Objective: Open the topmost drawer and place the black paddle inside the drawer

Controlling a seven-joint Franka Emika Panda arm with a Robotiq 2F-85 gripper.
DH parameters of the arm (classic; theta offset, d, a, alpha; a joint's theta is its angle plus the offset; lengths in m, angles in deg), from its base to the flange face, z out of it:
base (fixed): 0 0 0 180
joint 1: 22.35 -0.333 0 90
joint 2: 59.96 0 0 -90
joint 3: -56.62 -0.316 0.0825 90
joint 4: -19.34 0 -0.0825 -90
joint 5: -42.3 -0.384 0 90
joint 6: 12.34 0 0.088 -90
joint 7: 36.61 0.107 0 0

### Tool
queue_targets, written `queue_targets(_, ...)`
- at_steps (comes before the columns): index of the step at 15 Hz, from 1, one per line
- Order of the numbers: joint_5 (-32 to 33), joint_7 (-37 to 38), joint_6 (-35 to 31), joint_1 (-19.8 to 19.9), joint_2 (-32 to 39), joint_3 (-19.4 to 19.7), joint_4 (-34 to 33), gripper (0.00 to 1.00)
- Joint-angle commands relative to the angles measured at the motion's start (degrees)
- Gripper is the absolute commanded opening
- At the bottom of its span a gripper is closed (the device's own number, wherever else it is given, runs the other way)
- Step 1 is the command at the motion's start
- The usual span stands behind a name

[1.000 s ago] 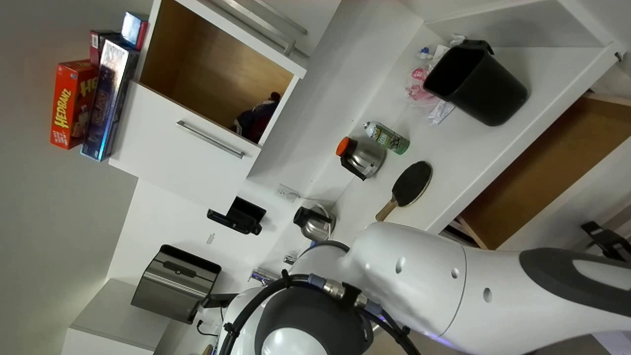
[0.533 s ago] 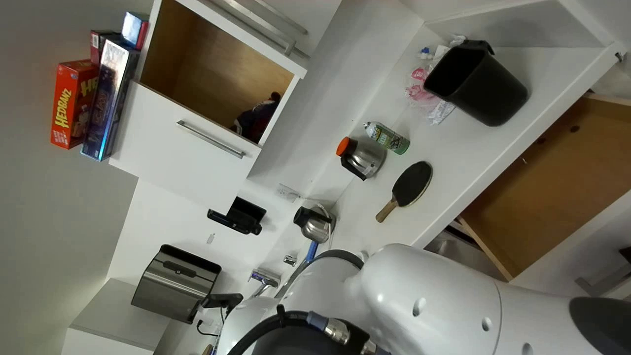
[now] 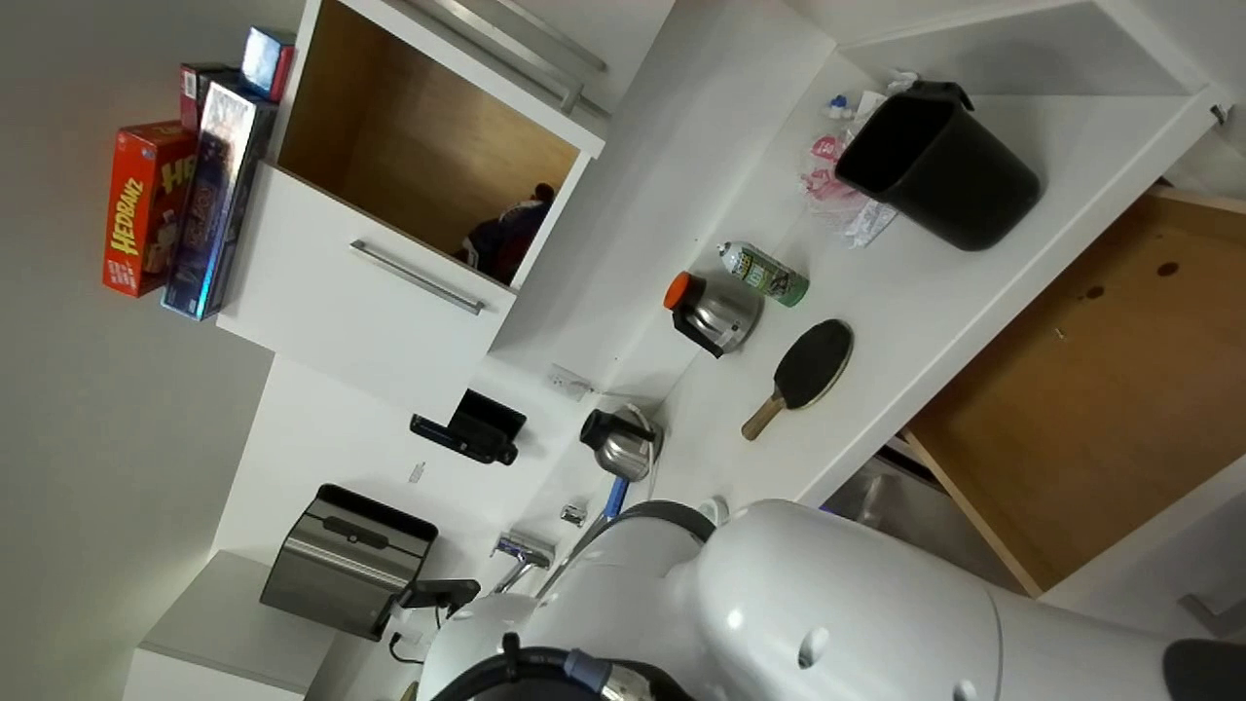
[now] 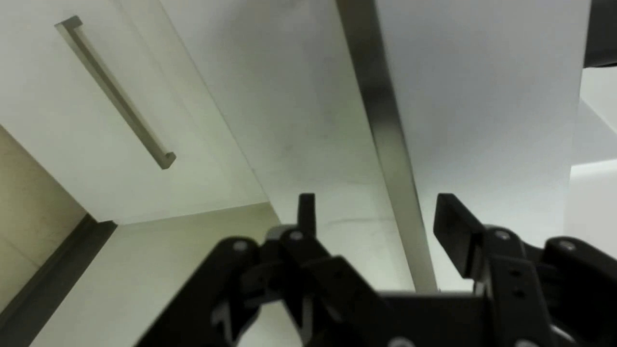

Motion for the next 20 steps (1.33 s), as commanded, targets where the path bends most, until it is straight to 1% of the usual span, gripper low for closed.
queue_targets(1,1.9,0.7,-7.3,-4.0,-10.1,3.0,10.8,0.96)
queue_targets(2,2.6,-0.3,-9.0,-5.3,-12.6,3.9,13.6,1.0)
queue_targets(5,3.8,-2.2,-16.0,-11.1,-20.7,7.5,22.2,1.0)
queue_targets(9,3.3,-5.7,-29.4,-21.2,-32.2,13.7,32.8,1.0)
queue_targets(12,3.2,-8.4,-41.2,-30.3,-41.3,19.5,38.8,1.0)
queue_targets(15,5.0,-10.4,-52.5,-40.3,-50.1,26.1,41.9,1.0)
queue_targets(16,6.0,-11.6,-56.2,-43.3,-53.1,27.5,42.3,1.0)
queue_targets(18,7.2,-14.3,-64.6,-48.8,-59.0,29.3,42.8,1.0)
queue_targets(20,10.1,-16.3,-71.5,-52.4,-64.8,29.4,43.1,1.0)
